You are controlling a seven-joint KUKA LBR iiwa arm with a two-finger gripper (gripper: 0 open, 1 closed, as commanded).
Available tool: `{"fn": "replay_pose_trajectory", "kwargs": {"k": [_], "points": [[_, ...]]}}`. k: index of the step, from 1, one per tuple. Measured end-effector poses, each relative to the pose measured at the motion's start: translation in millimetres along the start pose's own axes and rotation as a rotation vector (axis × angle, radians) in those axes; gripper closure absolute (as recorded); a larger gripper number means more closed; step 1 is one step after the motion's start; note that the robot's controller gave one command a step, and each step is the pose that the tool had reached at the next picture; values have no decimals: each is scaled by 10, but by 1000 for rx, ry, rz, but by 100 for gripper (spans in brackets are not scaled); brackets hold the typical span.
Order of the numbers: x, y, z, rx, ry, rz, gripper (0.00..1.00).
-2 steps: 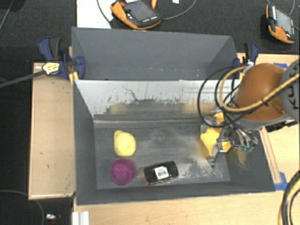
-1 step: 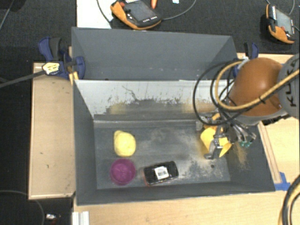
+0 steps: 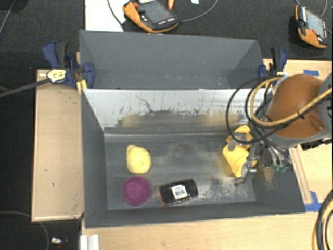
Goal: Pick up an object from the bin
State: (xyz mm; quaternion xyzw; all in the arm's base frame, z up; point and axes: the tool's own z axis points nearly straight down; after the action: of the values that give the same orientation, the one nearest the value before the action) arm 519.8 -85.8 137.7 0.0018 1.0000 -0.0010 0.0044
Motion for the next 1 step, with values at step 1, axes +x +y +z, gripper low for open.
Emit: {"fn": "replay_pose_trajectory", "kwargs": {"k": [1], "points": [[-134,66,-31,-2,-9,-82,0]]}}
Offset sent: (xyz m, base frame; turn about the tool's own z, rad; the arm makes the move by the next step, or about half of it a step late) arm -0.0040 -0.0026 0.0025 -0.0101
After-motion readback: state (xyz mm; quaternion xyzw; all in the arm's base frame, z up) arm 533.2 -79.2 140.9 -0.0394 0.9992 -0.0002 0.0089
